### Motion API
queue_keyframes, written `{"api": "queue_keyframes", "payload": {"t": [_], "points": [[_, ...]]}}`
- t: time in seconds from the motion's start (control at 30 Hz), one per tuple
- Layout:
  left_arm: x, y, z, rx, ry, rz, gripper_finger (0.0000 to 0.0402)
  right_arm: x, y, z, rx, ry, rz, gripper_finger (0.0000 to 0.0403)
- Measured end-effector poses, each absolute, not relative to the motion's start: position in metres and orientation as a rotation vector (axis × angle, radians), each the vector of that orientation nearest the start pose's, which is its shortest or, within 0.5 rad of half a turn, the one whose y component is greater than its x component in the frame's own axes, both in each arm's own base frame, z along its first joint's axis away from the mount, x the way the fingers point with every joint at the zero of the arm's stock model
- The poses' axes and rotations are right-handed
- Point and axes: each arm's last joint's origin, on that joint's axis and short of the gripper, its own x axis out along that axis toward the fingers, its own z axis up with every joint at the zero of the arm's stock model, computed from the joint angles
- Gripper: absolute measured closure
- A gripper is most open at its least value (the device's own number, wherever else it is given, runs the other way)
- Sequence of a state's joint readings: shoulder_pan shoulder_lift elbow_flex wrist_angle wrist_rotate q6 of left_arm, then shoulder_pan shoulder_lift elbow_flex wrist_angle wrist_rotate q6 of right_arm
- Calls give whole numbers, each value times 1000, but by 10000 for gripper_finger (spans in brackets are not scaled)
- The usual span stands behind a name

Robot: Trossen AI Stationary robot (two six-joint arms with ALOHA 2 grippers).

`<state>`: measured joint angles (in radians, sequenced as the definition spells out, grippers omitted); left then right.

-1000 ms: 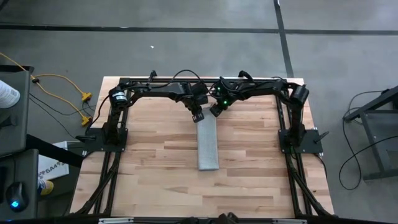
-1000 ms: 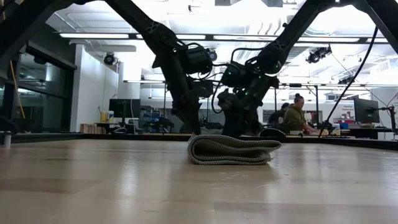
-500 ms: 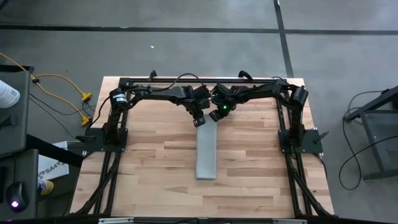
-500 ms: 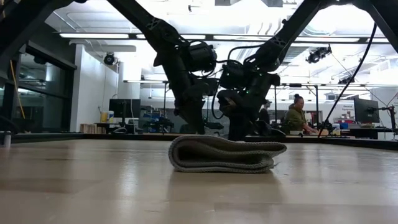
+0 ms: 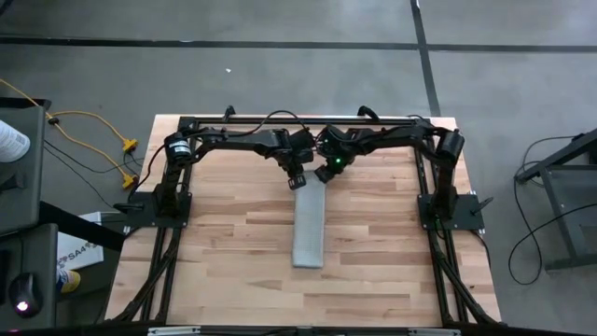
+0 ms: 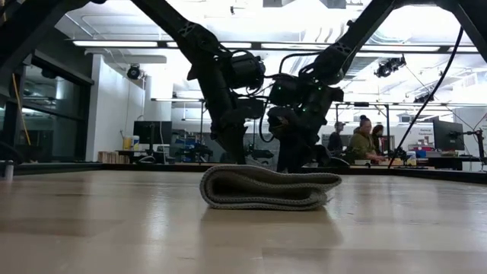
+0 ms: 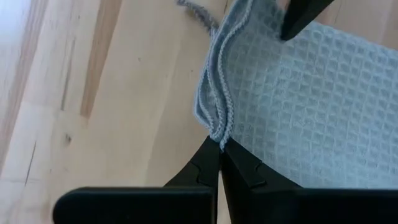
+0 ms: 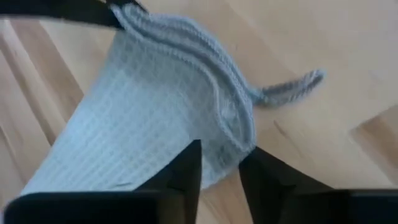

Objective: Fold microfiber towels
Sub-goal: Fold the gray microfiber towel

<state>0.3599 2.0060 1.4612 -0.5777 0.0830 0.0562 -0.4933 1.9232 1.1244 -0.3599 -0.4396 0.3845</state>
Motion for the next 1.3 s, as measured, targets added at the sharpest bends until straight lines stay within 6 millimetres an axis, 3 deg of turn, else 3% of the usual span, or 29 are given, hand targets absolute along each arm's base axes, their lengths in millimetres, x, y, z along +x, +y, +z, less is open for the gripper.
{"api": "queue_keyframes", "payload": {"t": [0.13, 0.37, 0.57, 0.73, 1.0, 1.3], "points": [[388, 143, 179, -181, 1102, 206, 401, 321, -165, 138, 853, 1015, -232, 260], [373, 137, 156, -233, 1137, 149, 401, 312, -178, 145, 844, 987, -196, 214], [361, 128, 154, -285, 1068, 43, 401, 309, -185, 145, 817, 970, -185, 214], [358, 133, 160, -284, 932, 44, 401, 307, -189, 146, 839, 944, -136, 223], [354, 133, 152, -273, 923, 74, 401, 309, -187, 146, 815, 939, -108, 225], [360, 136, 157, -263, 849, 97, 401, 309, -188, 146, 789, 936, -127, 220]]}}
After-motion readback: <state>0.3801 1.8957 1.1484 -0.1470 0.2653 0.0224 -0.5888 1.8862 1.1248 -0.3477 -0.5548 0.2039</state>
